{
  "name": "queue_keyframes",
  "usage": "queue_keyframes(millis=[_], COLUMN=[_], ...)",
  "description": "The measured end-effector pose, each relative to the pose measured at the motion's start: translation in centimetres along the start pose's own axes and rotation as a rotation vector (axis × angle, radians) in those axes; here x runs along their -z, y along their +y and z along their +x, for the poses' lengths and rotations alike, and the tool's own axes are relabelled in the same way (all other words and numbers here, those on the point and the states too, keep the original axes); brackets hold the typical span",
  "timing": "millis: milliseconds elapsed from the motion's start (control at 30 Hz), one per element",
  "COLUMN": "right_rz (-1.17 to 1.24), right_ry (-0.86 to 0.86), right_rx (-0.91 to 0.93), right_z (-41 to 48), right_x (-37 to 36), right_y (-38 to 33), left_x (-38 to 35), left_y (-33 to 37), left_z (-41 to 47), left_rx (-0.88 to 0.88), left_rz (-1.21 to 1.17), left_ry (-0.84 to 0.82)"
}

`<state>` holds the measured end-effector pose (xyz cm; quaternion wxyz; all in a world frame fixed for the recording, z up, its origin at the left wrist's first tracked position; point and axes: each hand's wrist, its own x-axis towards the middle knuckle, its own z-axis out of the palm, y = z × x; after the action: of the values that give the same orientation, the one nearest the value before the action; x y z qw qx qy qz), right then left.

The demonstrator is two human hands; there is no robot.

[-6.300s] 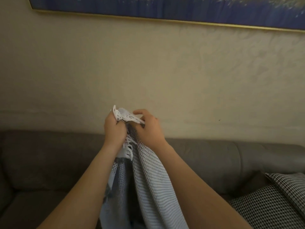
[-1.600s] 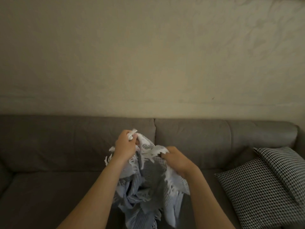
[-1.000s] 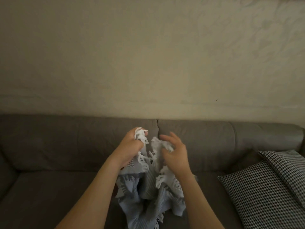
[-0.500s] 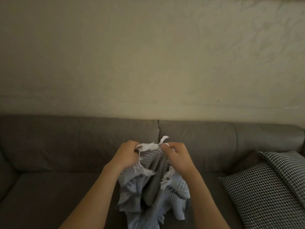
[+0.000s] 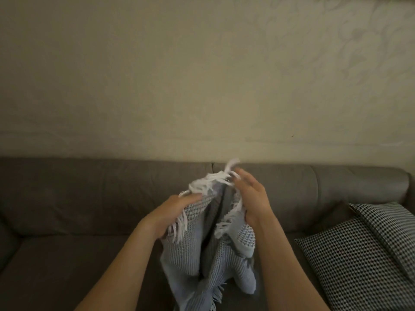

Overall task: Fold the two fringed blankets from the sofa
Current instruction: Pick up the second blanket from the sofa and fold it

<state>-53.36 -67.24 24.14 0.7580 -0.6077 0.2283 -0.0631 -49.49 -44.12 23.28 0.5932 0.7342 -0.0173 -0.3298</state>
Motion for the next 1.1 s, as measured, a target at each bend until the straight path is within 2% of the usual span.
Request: queue_keyframes(millis=[33, 67, 133, 200, 267, 300, 367, 400, 467, 567, 633, 700, 733, 767, 833, 900, 1000, 1100], right_rz=[0.032, 0.039, 0.034, 0.072, 0.133, 0.159, 0.127, 0.097, 0.054, 0.107, 0.025, 0.023, 0.085, 0.19, 0.437, 0.57, 0.39, 0.129], right_ry=[0.021, 0.066, 0.247, 0.519, 0.749, 0.79, 0.689, 0.576, 0.366, 0.176, 0.022, -0.121, -0.126, -0.078, 0.17, 0.376, 0.373, 0.28], right_rx=[-0.01, -0.028, -0.056, -0.041, -0.07, -0.129, -0.282, -0.352, -0.478, -0.667, -0.65, -0.57, -0.494, -0.388, -0.188, -0.089, -0.205, -0.34], right_z=[0.4, 0.6, 0.8, 0.7, -0.2, -0.4, -1.5, -1.4, -0.8, 0.6, 0.1, 0.3, 0.7, 1.1, 2.2, 2.9, 2.9, 2.0], right_x=[0.1, 0.2, 0.7, 1.6, 2.6, 3.6, 4.1, 4.3, 4.4, 3.8, 3.1, 3.3, 3.5, 3.6, 3.8, 4.1, 3.9, 2.1], right_y=[0.6, 1.2, 2.5, 3.4, 2.9, 3.1, 3.6, 4.6, 6.3, 7.5, 5.5, 3.8, 3.2, 2.9, 3.1, 3.8, 4.9, 5.4], left_x=[0.0, -0.1, 0.3, 1.2, 1.6, 1.5, 0.9, 0.4, -0.2, 0.0, 0.7, 1.6, 1.9, 2.2, 2.6, 3.0, 2.7, 1.1], left_y=[-0.1, -0.1, -0.6, -0.9, -0.9, -0.8, -1.0, -1.2, -2.0, -2.9, -3.0, -2.8, -2.3, -2.0, -1.0, -0.4, -1.6, -3.1], left_z=[-0.1, 0.0, 1.0, 1.9, 1.9, 1.7, 1.8, 1.8, 2.3, 3.1, 3.0, 3.0, 2.7, 2.7, 2.5, 2.8, 3.9, 4.3], left_rx=[-0.001, -0.013, 0.01, 0.042, 0.002, -0.02, -0.03, -0.002, 0.098, 0.226, 0.266, 0.212, 0.167, 0.095, 0.0, -0.004, 0.065, 0.163], left_rz=[-0.004, -0.029, -0.162, -0.341, -0.481, -0.543, -0.605, -0.613, -0.628, -0.616, -0.522, -0.474, -0.492, -0.607, -0.881, -0.945, -0.823, -0.561], left_ry=[-0.017, 0.055, 0.394, 0.734, 0.909, 0.933, 0.934, 0.906, 0.843, 0.735, 0.589, 0.478, 0.478, 0.522, 0.665, 0.784, 0.771, 0.687])
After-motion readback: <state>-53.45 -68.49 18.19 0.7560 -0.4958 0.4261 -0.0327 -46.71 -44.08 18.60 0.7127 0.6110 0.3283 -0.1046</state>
